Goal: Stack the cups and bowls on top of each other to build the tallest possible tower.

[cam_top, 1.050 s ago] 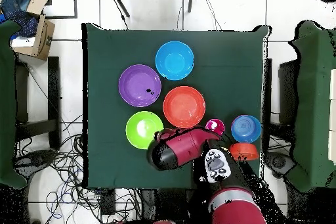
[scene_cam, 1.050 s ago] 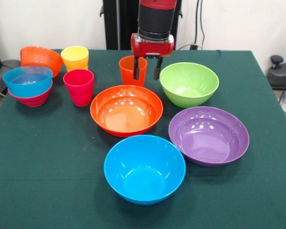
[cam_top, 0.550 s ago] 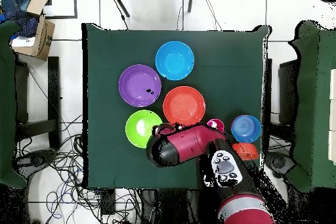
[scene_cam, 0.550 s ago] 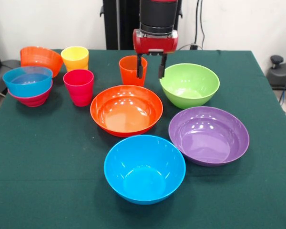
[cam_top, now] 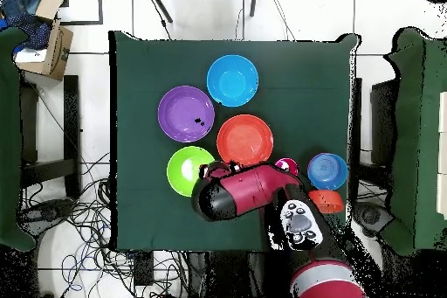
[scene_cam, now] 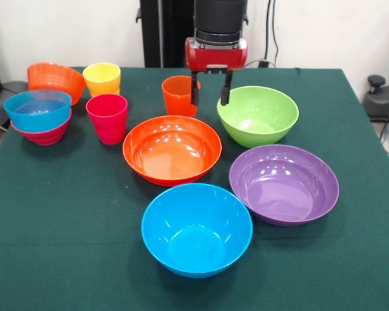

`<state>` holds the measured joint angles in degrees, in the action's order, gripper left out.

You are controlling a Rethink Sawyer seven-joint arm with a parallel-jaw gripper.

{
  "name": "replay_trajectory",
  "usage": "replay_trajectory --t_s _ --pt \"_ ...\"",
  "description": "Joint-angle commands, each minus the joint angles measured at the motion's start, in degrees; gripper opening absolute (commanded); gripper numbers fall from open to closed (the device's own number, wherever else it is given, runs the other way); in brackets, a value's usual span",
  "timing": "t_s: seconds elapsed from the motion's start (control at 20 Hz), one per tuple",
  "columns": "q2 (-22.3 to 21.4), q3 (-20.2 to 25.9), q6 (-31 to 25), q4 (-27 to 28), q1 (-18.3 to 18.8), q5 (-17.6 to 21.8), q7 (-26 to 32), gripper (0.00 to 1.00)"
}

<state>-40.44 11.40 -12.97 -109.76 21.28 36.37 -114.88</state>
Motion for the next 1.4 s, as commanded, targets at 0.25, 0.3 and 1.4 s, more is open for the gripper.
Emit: replay_trajectory --t_s 0.25,0.3,1.4 --pt "4.1 3.5 -4.3 1.0 -2.6 -0.2 -0.4 1.00" --pt "4.5 3.2 -4.1 1.3 -2.9 -0.1 -0.6 1.00" --pt "13.9 -4.0 1.9 8.6 -8.9 2.3 -3.0 1.00"
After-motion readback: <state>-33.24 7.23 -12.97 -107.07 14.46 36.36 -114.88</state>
